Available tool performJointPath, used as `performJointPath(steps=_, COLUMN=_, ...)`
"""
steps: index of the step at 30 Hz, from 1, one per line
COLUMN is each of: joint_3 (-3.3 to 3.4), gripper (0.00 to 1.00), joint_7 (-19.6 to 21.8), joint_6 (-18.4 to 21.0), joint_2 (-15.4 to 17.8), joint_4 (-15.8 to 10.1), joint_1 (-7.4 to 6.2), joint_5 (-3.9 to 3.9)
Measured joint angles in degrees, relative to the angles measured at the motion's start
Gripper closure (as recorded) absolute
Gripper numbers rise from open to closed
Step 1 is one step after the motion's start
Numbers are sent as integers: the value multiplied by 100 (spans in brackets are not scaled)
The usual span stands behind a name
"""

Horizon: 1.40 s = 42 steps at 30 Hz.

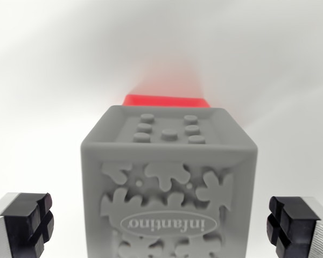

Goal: Destack cube

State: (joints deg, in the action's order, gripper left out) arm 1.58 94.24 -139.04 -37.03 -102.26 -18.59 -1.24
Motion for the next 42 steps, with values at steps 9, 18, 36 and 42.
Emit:
performJointPath(steps=9, joint_3=-3, gripper=0, joint_7=0, joint_6=-160, joint_2=-185, joint_4=22, joint_1=0, joint_5=-3)
performJointPath(steps=18, joint_3=-4, gripper=100, joint_7=0, joint_6=-202, joint_2=-233, joint_4=33, joint_1=1, joint_5=-4)
performJointPath(steps=36, joint_3=-4, gripper=100, joint_7=-1, joint_6=-203, joint_2=-234, joint_4=34, joint_1=2, joint_5=-5)
performJointPath(steps=42, joint_3=-4, gripper=100, joint_7=-1, joint_6=-203, joint_2=-234, joint_4=34, joint_1=2, joint_5=-5)
